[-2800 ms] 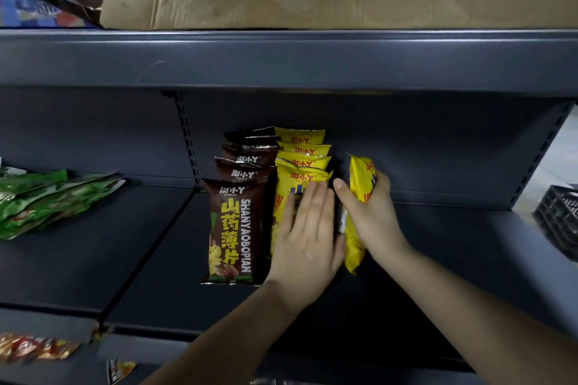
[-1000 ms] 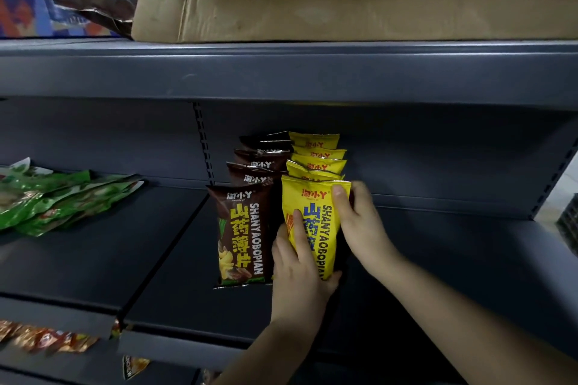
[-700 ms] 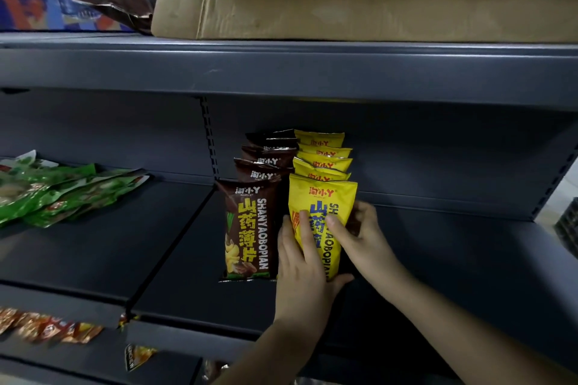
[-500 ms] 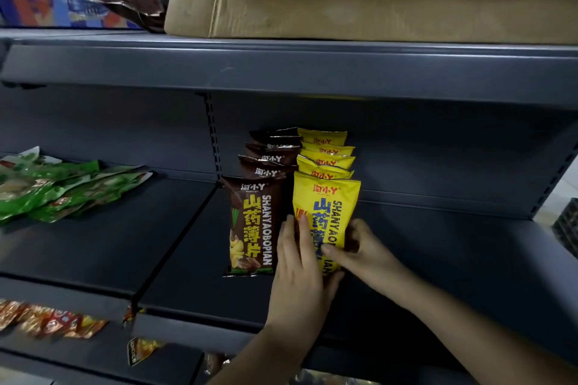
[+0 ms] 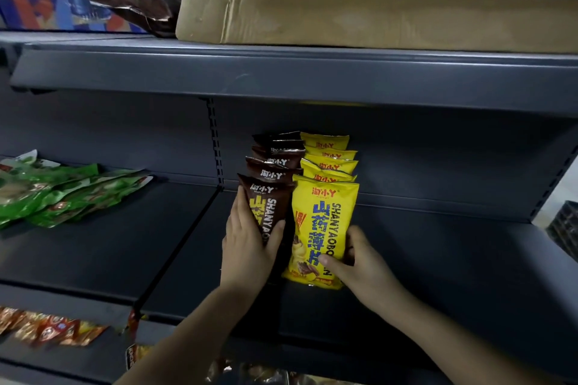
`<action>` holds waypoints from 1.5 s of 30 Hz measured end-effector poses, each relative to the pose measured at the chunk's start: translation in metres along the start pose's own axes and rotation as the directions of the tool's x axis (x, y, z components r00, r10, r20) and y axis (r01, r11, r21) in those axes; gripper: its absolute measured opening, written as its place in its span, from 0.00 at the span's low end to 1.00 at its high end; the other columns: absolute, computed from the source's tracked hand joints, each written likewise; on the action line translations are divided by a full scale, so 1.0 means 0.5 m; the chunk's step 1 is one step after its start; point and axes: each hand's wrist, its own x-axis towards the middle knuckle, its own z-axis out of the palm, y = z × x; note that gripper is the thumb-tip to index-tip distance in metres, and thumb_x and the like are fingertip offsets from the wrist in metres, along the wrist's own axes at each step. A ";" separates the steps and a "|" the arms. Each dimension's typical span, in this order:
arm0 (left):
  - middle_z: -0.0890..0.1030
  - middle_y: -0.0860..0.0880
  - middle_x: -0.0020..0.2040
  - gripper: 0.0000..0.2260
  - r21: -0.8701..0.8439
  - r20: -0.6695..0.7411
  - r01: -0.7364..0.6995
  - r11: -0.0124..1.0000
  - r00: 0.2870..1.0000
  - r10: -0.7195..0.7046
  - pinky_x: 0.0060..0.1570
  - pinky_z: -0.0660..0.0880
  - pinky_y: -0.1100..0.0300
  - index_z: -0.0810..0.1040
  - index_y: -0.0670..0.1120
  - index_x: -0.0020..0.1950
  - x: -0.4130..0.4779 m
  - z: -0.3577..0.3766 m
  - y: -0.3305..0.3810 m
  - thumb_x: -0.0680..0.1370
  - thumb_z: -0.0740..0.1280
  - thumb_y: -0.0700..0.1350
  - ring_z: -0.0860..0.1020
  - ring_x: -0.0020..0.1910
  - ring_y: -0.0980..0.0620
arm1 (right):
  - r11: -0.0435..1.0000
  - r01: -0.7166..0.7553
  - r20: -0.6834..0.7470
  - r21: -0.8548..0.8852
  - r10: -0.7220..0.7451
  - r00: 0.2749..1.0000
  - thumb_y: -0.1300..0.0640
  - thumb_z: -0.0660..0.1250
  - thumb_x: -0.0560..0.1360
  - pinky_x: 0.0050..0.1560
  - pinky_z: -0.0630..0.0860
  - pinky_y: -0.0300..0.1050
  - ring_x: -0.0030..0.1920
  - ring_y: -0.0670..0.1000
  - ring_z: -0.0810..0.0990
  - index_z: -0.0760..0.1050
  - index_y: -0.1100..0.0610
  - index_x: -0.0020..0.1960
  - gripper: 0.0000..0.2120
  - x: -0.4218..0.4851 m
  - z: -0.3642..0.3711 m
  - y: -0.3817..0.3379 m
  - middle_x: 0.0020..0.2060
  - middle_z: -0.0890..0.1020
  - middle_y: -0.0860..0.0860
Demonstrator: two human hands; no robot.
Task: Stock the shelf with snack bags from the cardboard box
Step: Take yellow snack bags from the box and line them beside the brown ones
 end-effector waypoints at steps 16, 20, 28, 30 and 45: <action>0.53 0.54 0.76 0.46 -0.384 0.215 0.203 0.901 0.968 -0.126 0.74 0.54 0.51 0.40 0.56 0.77 -0.006 -0.029 -0.019 0.70 0.66 0.65 0.52 0.76 0.56 | 0.995 0.077 -0.417 -0.058 -0.094 0.904 0.51 0.64 0.77 0.64 0.70 0.43 0.62 0.45 0.70 0.62 0.58 0.71 0.26 0.008 -0.020 -0.054 0.61 0.68 0.49; 0.55 0.51 0.75 0.54 -0.223 0.249 0.199 0.954 0.958 -0.141 0.73 0.57 0.52 0.40 0.51 0.77 -0.017 -0.022 -0.023 0.65 0.74 0.60 0.54 0.75 0.54 | 0.854 0.338 -0.376 -0.395 -0.487 0.789 0.57 0.59 0.78 0.65 0.68 0.42 0.61 0.50 0.72 0.70 0.61 0.63 0.15 0.060 -0.018 -0.142 0.58 0.69 0.50; 0.64 0.46 0.70 0.45 -0.110 0.035 0.174 0.978 0.985 -0.171 0.68 0.66 0.50 0.52 0.44 0.76 -0.016 0.010 -0.015 0.68 0.73 0.57 0.64 0.70 0.48 | 0.511 0.176 0.016 -0.841 -0.303 0.953 0.41 0.48 0.81 0.62 0.69 0.51 0.65 0.58 0.73 0.68 0.59 0.69 0.27 0.215 0.039 -0.242 0.65 0.74 0.56; 0.65 0.47 0.70 0.45 -0.056 0.015 0.159 0.986 0.987 -0.159 0.65 0.68 0.49 0.52 0.44 0.76 -0.017 0.011 -0.016 0.68 0.72 0.59 0.66 0.69 0.48 | 0.481 0.135 0.030 -0.866 -0.221 0.975 0.39 0.46 0.80 0.55 0.72 0.51 0.62 0.58 0.75 0.71 0.59 0.65 0.29 0.229 0.042 -0.237 0.62 0.76 0.56; 0.74 0.46 0.60 0.44 0.206 -0.074 0.109 0.972 0.993 -0.096 0.47 0.78 0.47 0.57 0.47 0.72 -0.012 0.027 -0.026 0.65 0.56 0.73 0.77 0.57 0.44 | 0.449 0.328 0.227 -0.831 -0.264 0.938 0.38 0.46 0.80 0.68 0.63 0.52 0.73 0.55 0.62 0.54 0.54 0.77 0.31 0.204 0.087 -0.241 0.74 0.62 0.52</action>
